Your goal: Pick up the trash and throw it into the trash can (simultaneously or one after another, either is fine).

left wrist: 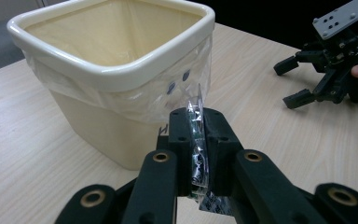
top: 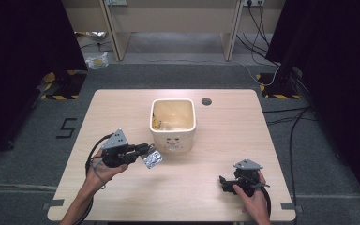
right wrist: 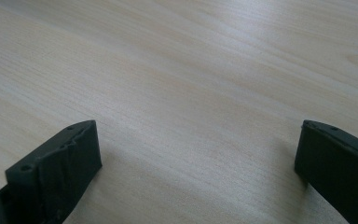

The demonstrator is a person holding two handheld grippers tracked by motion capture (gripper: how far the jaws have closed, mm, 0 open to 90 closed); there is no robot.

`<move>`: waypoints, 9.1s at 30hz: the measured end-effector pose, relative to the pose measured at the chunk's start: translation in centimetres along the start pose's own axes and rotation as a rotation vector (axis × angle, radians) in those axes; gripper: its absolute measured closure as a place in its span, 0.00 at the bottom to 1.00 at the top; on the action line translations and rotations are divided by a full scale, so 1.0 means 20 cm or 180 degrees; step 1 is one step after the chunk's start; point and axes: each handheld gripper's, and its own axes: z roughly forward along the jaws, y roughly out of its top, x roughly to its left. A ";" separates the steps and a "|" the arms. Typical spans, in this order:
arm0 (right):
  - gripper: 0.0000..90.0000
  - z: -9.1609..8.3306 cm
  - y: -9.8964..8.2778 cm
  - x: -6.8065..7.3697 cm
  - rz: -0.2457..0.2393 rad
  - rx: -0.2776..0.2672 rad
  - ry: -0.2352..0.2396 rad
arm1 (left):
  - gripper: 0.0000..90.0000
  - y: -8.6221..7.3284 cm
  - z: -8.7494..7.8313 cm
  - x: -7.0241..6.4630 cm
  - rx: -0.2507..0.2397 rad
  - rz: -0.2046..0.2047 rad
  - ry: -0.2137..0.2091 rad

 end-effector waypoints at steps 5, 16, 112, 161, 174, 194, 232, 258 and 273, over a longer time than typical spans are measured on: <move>0.01 0.00 0.00 0.00 0.0000 0.0000 0.0003 | 0.91 0.05 -0.01 -0.01 -0.0014 0.0043 -0.0034; 0.01 0.00 0.00 0.00 0.0000 0.0001 0.0004 | 0.91 0.18 -0.01 -0.01 -0.0062 0.0085 -0.0171; 0.01 0.00 0.00 0.00 -0.0002 -0.0005 0.0007 | 0.91 0.55 0.52 0.35 0.0225 -0.0220 0.0415; 0.01 0.00 0.00 0.00 -0.0011 -0.0006 0.0003 | 0.17 0.49 0.30 0.33 0.0143 -0.0591 0.0377; 0.01 0.00 0.00 0.00 -0.0002 0.0000 0.0001 | 0.17 0.41 0.17 0.32 0.0084 -0.0564 0.0453; 0.01 0.00 0.00 0.00 0.0001 -0.0001 0.0001 | 0.17 0.24 0.03 0.29 -0.0015 -0.0587 0.0505; 0.01 0.00 0.00 0.00 0.0004 -0.0001 0.0001 | 0.17 -0.10 0.05 0.21 -0.0029 -0.0581 0.0451; 0.01 0.00 0.00 0.00 0.0003 -0.0002 0.0001 | 0.17 -0.27 0.12 0.15 0.0239 -0.0444 0.0460; 0.01 0.00 0.00 0.00 0.0004 -0.0002 0.0001 | 0.17 -0.38 0.13 0.13 0.0362 -0.0503 0.0426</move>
